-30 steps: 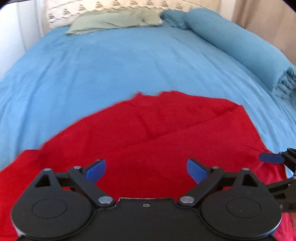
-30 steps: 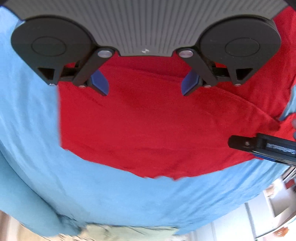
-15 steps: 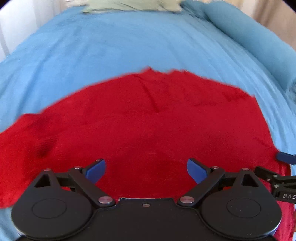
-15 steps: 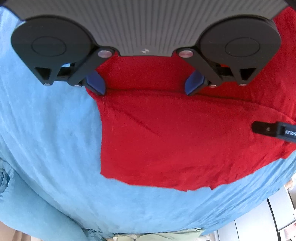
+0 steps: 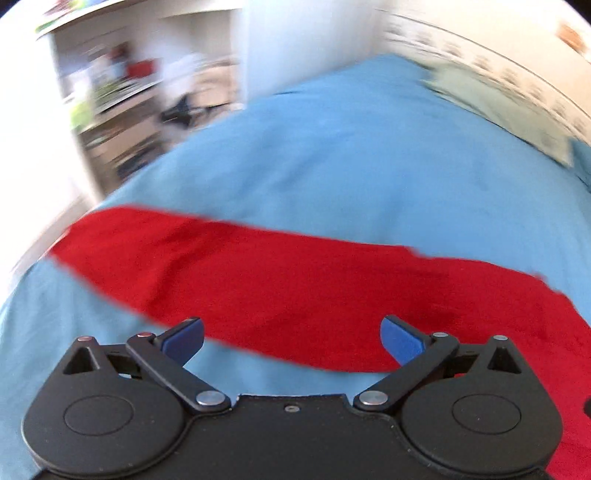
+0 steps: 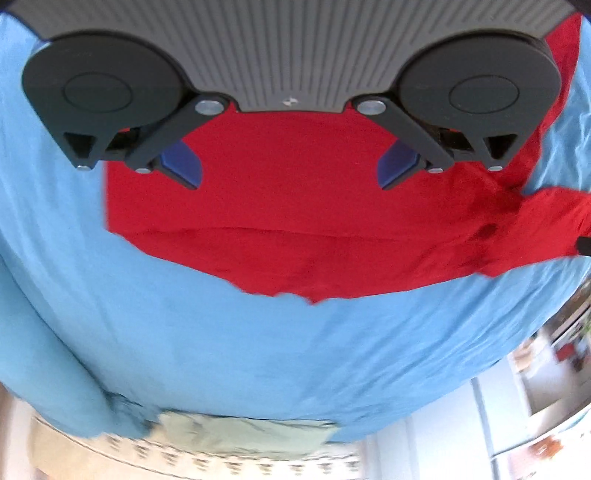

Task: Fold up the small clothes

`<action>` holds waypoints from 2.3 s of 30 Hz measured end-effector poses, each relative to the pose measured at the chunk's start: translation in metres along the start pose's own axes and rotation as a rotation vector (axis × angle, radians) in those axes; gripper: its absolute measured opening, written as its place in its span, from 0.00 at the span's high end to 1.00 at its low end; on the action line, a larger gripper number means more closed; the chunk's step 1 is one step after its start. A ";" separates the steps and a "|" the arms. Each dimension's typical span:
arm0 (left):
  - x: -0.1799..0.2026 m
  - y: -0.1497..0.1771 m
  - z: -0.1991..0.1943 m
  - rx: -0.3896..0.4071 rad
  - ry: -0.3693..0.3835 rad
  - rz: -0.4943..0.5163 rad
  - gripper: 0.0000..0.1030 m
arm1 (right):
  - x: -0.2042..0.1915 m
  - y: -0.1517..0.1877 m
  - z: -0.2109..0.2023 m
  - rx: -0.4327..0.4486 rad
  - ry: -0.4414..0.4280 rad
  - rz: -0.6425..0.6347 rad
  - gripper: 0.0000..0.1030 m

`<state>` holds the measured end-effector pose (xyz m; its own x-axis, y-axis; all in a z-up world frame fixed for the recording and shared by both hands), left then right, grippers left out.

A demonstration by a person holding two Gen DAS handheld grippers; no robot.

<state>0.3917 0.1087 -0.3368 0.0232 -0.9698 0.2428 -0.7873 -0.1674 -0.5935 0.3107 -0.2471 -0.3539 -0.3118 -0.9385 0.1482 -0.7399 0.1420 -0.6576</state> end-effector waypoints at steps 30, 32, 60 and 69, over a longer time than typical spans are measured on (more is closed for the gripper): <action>-0.229 -0.052 0.034 0.112 -0.131 -0.332 0.96 | -0.121 0.015 0.042 -0.043 -0.088 -0.094 0.00; -0.221 -0.054 0.034 0.106 -0.156 -0.290 0.96 | -0.118 0.015 0.041 -0.043 -0.087 -0.083 0.00; 0.297 0.130 0.068 -0.159 0.523 0.410 0.96 | 0.159 0.013 0.005 -0.027 0.041 0.289 0.00; 0.306 0.150 0.084 -0.204 0.485 0.480 0.93 | 0.177 0.049 0.027 -0.127 -0.001 0.384 0.00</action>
<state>0.3327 -0.2278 -0.4164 -0.5948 -0.7319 0.3325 -0.7423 0.3413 -0.5767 0.2355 -0.4144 -0.3802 -0.5798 -0.8096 -0.0911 -0.6373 0.5204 -0.5684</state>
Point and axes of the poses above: each gripper's, at about its wrist camera, not at the fingertips, and z roughly the way its jaws point, x to its right, y to its underside, the point moved 4 cm from there along z, roughly the way its jaws point, and after that the axes turned 13 degrees about y, right-handed, at the moved point
